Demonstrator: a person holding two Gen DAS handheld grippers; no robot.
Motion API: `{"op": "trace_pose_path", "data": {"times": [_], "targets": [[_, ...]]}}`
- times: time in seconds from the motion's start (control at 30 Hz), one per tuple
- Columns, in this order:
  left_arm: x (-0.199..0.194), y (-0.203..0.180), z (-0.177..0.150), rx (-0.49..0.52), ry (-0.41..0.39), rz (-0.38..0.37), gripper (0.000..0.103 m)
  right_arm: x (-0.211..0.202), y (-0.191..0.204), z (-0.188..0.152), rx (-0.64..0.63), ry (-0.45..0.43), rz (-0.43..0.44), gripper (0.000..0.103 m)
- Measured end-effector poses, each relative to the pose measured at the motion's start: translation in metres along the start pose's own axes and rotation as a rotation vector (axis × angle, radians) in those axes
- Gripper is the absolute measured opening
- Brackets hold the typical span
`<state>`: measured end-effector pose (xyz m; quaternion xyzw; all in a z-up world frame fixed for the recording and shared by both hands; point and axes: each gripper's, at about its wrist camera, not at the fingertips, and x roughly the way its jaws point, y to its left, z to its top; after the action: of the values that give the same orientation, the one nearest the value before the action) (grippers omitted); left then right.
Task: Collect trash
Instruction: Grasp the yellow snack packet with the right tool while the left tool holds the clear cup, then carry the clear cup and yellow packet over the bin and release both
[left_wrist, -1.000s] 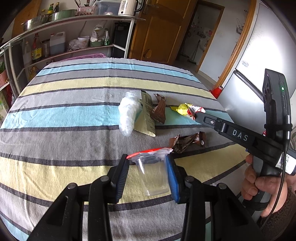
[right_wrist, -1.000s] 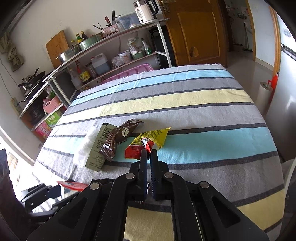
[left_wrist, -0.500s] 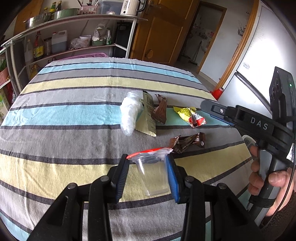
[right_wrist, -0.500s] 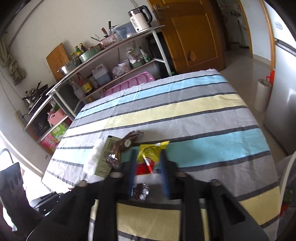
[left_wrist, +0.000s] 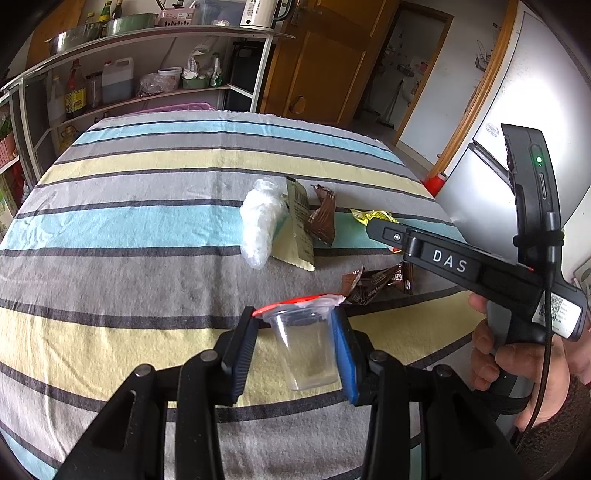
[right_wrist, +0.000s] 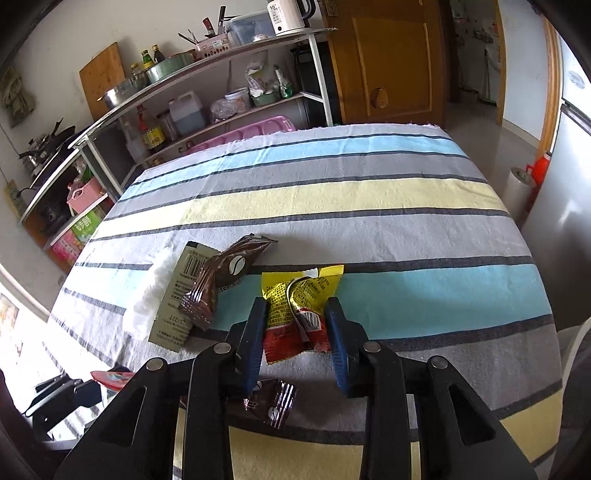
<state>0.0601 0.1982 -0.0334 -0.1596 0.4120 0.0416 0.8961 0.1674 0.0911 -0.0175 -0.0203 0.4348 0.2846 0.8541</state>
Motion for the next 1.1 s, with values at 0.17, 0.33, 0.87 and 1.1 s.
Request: {"op": "trace_pose_path", "data": {"times": [0.17,0.33,0.87,1.1], "targets": [[-0.003,-0.002,0.001,0.005,-0.003,0.003,0.042,-0.010,-0.005,-0.001,0.014,-0.034,0.006,0.024],[-0.011,-0.009,0.006,0.024,-0.022,0.007,0.042,-0.031,-0.014,-0.003,0.046,-0.076,0.045,0.023],[-0.026,-0.100,0.029,0.200,-0.083,-0.079,0.042,-0.134,-0.075,-0.029,0.149,-0.229,-0.001,0.023],[-0.020,-0.163,0.031,0.302,-0.075,-0.170,0.042,-0.176,-0.125,-0.050,0.213,-0.274,-0.115,0.023]]}}
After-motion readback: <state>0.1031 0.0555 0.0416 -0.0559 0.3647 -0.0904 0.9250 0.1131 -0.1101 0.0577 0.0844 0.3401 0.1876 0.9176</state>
